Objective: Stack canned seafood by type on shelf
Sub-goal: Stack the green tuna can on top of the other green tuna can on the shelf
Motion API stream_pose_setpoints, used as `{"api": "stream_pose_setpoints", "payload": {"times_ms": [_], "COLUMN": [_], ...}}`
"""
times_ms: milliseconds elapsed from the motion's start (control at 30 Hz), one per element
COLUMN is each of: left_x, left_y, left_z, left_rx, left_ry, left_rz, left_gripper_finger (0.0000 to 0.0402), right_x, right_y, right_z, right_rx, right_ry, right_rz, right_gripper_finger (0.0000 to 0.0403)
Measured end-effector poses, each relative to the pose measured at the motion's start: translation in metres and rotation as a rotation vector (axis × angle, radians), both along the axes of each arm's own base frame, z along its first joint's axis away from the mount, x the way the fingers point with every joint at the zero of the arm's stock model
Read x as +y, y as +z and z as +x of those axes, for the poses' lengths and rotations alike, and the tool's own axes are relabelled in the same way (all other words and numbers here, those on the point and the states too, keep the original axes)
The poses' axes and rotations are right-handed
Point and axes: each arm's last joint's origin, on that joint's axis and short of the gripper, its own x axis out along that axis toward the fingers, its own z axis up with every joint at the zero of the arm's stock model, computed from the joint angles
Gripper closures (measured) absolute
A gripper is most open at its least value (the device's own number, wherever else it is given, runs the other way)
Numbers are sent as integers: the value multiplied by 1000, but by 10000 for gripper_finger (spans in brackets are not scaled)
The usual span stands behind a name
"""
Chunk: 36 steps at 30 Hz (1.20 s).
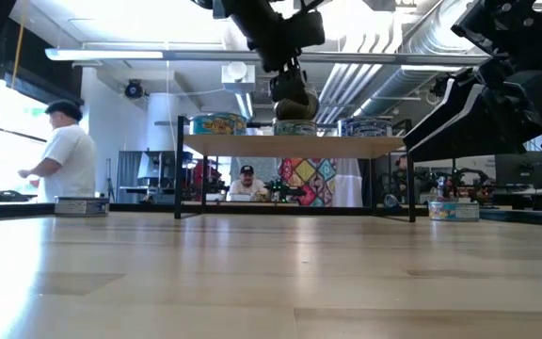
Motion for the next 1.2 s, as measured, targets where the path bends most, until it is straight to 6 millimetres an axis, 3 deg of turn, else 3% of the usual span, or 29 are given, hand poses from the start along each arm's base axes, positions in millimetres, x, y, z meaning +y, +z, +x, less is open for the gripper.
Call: {"api": "stream_pose_setpoints", "payload": {"times_ms": [633,833,933,1200], "left_x": [26,-6,-24,-61], "left_y": [5,17,25,33], "left_z": [1,4,-4,-44], "left_rx": [-129,-127,-56,35], "left_ry": [-134,-188,-170,-130], "left_rz": [-151,-51,2,-259], "left_gripper_finger": [114,114,114,118], "right_x": [0,-3,-3,-4], "right_y": [0,0,0,-1], "right_z": [0,1,2,2], "right_rx": [-9,-7,-7,-4], "right_ry": [-9,-20,-24,-23], "right_rz": [16,14,14,17], "right_gripper_finger": [159,159,159,159]}}
